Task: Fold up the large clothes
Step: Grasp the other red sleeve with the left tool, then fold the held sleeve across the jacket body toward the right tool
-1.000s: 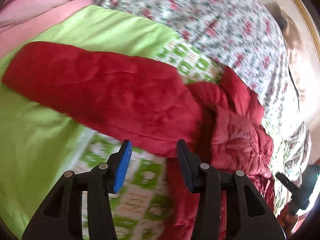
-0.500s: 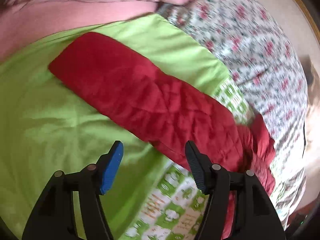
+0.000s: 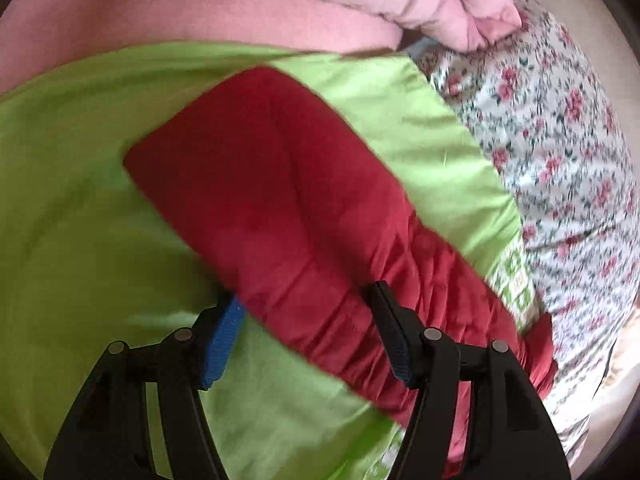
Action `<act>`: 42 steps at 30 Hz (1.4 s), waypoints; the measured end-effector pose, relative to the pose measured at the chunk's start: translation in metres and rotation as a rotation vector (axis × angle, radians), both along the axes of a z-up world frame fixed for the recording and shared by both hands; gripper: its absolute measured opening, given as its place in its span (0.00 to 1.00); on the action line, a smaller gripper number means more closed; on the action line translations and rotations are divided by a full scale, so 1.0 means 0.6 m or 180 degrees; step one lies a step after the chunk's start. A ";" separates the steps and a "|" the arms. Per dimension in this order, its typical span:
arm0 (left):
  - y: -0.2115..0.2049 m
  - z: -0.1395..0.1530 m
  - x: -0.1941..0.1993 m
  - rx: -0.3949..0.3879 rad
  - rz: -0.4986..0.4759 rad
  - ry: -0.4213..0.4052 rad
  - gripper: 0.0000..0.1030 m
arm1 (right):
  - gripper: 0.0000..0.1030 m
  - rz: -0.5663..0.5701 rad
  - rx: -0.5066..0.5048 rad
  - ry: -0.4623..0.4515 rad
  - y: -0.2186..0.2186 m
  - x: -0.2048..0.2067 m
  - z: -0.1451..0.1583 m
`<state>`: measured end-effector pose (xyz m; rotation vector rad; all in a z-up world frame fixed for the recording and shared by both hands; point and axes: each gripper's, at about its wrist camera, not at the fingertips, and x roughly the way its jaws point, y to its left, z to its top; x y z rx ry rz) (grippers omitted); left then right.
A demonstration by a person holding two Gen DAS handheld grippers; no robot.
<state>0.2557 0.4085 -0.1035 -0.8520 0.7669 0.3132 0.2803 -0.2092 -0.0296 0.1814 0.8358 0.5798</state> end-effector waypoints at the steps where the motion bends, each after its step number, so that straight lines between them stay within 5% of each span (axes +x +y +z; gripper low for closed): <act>1: 0.004 0.003 0.003 0.0004 0.0031 -0.0020 0.61 | 0.39 0.0003 0.0008 -0.0001 0.000 -0.001 -0.002; 5: 0.020 0.008 0.019 -0.0089 0.0085 -0.0067 0.56 | 0.39 0.0012 0.0015 0.0054 0.004 0.002 -0.017; 8: 0.018 0.015 0.030 -0.0081 -0.0001 -0.0067 0.18 | 0.39 0.0031 0.0024 0.0130 0.010 0.008 -0.030; 11: 0.004 0.040 0.031 0.0082 -0.0081 -0.0096 0.08 | 0.39 0.0053 0.0045 0.0183 0.016 0.008 -0.036; 17: -0.054 0.125 0.017 0.0445 -0.0341 -0.0400 0.06 | 0.39 0.0051 0.0050 0.0158 0.007 0.003 -0.031; 27: -0.255 0.255 0.008 0.0894 -0.1222 -0.1024 0.06 | 0.39 -0.0161 0.0230 0.0173 -0.054 -0.004 -0.015; 42: -0.502 0.273 0.000 0.0914 -0.2215 -0.1229 0.05 | 0.39 -0.0350 0.0436 0.0175 -0.101 0.002 -0.005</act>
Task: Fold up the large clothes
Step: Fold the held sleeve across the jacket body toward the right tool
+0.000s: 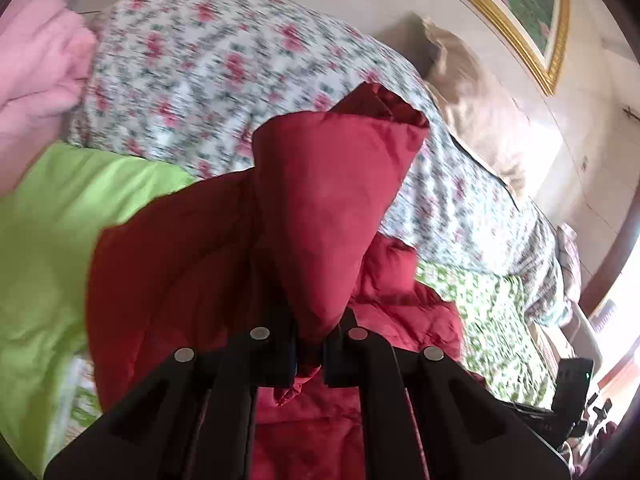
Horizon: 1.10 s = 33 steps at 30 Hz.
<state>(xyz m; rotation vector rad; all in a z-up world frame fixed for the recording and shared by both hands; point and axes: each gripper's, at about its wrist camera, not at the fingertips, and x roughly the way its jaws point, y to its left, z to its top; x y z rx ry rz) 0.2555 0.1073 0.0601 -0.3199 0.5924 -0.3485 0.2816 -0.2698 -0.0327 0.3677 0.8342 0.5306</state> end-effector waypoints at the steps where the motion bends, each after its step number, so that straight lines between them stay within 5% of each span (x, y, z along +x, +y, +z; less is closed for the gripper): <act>1: -0.011 -0.004 -0.002 -0.0006 -0.0056 0.0008 0.05 | 0.39 -0.0021 0.0029 0.0010 -0.004 0.002 0.000; 17: -0.297 -0.110 0.007 0.0580 -0.0752 0.0266 0.06 | 0.39 -0.0323 0.0570 0.0038 -0.088 0.064 0.014; 23: -0.361 -0.156 0.015 0.0833 -0.0850 0.0363 0.06 | 0.47 -0.0367 0.0976 0.0123 -0.110 0.112 0.006; 26: -0.378 -0.177 0.018 0.0984 -0.0874 0.0421 0.06 | 0.66 -0.0316 0.1108 0.0261 -0.103 0.142 -0.008; 27: -0.382 -0.183 0.016 0.1026 -0.0884 0.0445 0.08 | 0.77 -0.0317 0.1145 0.0307 -0.102 0.149 -0.013; 33: -0.386 -0.192 0.003 0.0873 -0.1110 0.0506 0.33 | 0.78 -0.0250 0.1377 0.0565 -0.086 0.192 -0.047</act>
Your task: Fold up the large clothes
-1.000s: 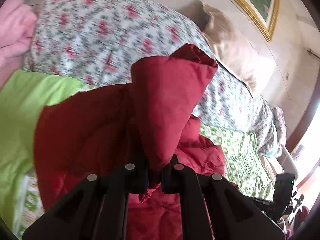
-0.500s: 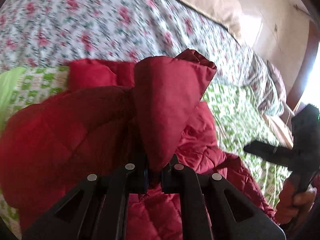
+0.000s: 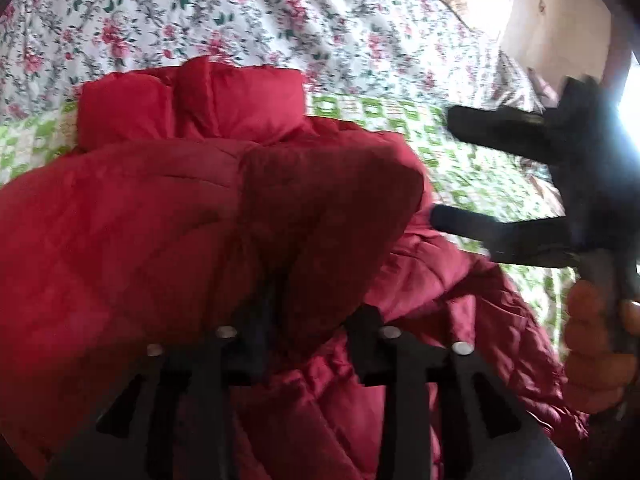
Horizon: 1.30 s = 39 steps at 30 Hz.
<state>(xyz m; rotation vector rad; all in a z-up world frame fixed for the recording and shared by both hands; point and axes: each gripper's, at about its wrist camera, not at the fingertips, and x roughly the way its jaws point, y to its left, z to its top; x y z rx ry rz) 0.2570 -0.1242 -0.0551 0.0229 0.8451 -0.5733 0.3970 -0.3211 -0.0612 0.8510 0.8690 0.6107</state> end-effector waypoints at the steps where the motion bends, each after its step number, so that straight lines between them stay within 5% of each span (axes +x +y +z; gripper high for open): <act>1: -0.002 0.001 -0.003 0.0006 -0.0017 -0.0015 0.33 | 0.78 0.0022 -0.0022 0.0013 0.007 0.005 -0.003; 10: 0.019 0.007 -0.020 -0.0175 -0.0001 0.0243 0.33 | 0.72 0.0066 0.0001 0.0269 0.027 0.023 -0.047; 14: 0.058 0.025 -0.039 -0.0335 0.0064 0.0350 0.33 | 0.31 0.0121 -0.0080 0.0340 0.036 0.026 -0.055; 17: 0.107 0.045 -0.053 -0.0484 0.0162 0.0353 0.33 | 0.17 0.0071 -0.0145 0.0263 0.030 0.024 -0.046; 24: 0.242 0.096 -0.041 -0.0571 0.0772 0.0102 0.33 | 0.12 0.0020 -0.0145 -0.0025 0.013 0.018 0.013; 32: 0.293 0.069 0.027 -0.0580 0.1106 0.0277 0.33 | 0.11 -0.0025 -0.0205 -0.0483 -0.020 -0.007 0.110; 39: 0.262 0.016 0.048 -0.0424 0.1035 0.0437 0.33 | 0.03 -0.0289 -0.0543 -0.0349 -0.069 0.001 0.066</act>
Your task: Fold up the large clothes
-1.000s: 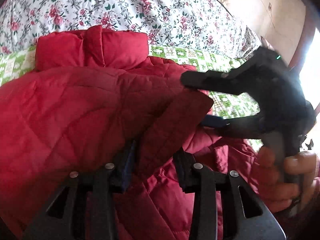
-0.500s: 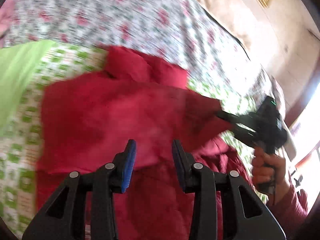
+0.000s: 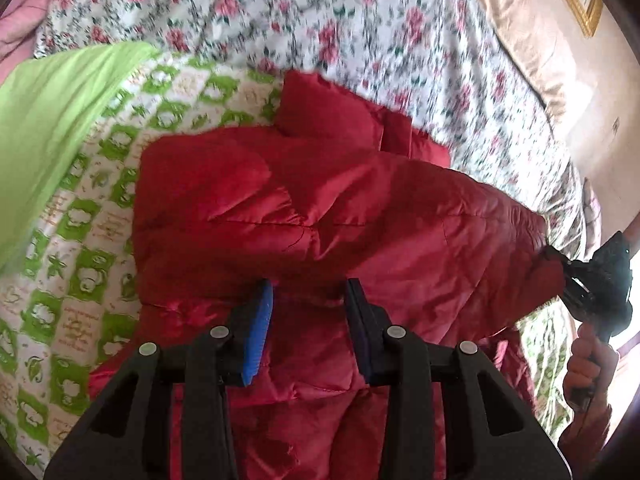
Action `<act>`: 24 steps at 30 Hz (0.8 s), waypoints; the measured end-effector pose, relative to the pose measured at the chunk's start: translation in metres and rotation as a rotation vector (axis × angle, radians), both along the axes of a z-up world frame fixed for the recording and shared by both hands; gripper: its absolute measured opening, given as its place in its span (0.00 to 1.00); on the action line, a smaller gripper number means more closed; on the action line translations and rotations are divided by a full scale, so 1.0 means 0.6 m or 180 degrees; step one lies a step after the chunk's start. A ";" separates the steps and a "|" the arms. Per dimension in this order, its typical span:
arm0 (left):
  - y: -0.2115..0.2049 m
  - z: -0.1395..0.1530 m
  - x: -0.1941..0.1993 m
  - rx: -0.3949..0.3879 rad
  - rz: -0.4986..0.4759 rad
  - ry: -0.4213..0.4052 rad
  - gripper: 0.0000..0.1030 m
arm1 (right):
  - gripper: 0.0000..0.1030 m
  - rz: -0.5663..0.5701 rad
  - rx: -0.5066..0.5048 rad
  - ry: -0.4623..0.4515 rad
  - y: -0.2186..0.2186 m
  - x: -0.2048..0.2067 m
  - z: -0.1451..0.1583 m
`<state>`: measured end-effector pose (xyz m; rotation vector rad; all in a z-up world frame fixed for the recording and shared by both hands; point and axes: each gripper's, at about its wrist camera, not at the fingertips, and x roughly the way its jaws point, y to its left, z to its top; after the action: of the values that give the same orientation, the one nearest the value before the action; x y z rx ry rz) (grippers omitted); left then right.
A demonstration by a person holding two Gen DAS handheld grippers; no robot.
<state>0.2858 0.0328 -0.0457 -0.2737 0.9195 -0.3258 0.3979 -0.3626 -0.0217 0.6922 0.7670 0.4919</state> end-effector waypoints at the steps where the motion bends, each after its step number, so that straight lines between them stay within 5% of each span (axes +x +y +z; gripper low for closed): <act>1: -0.004 -0.005 0.001 0.0024 -0.0014 0.0008 0.33 | 0.03 -0.0022 -0.0033 0.0061 -0.003 0.004 -0.014; 8: -0.016 -0.021 0.012 0.0126 -0.0098 0.0043 0.33 | 0.05 -0.0071 -0.0359 0.0395 0.011 0.020 -0.101; 9: -0.016 -0.022 0.012 0.0130 -0.0101 0.0044 0.33 | 0.11 -0.0129 -0.0461 0.0371 0.014 0.017 -0.093; 15: -0.020 -0.026 0.012 0.0169 -0.0093 0.0039 0.33 | 0.13 -0.0415 -0.0798 -0.0161 0.031 -0.024 0.000; 18: -0.023 -0.026 0.013 0.0186 -0.0089 0.0047 0.33 | 0.27 -0.0011 -0.0812 -0.0300 0.089 -0.023 0.020; 24: -0.031 -0.028 0.018 0.0327 -0.0155 0.0085 0.33 | 0.26 0.0487 -0.1215 -0.0189 0.204 -0.003 -0.033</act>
<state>0.2963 0.0142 -0.0627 -0.1618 0.9673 -0.3194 0.3959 -0.2404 -0.0415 0.2645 0.8329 0.4851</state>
